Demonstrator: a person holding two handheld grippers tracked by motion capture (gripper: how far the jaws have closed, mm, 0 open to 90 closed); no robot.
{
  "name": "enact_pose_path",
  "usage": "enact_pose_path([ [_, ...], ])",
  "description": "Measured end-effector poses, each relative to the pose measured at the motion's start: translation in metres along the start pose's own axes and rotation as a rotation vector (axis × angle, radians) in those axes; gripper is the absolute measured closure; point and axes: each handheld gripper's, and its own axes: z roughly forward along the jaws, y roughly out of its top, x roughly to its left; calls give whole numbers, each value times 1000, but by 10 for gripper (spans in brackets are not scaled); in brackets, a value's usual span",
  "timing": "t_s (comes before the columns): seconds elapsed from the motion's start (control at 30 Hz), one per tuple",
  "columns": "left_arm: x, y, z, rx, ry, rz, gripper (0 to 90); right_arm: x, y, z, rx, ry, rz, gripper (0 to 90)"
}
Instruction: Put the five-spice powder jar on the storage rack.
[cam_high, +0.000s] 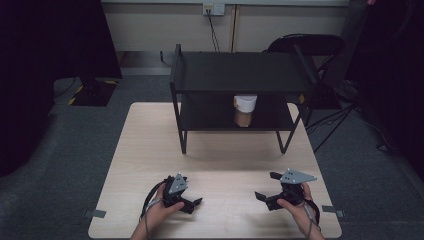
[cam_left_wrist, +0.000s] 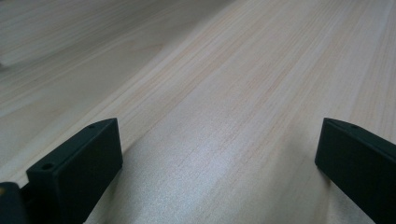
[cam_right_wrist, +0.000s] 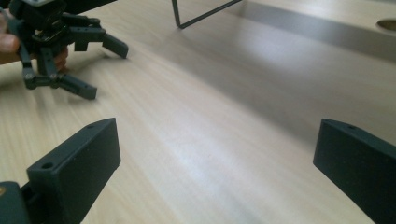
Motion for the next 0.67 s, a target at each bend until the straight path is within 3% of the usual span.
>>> enact_pose_path([
  [0.1,0,0,0,0,0,0,0,-3,-7,2,30,21,-11,0],
  [0.27,0,0,0,0,0,1,0,-5,-13,2,33,34,-11,0],
  [0.67,0,0,0,0,0,1,0,-4,-15,5,60,68,-44,0],
])
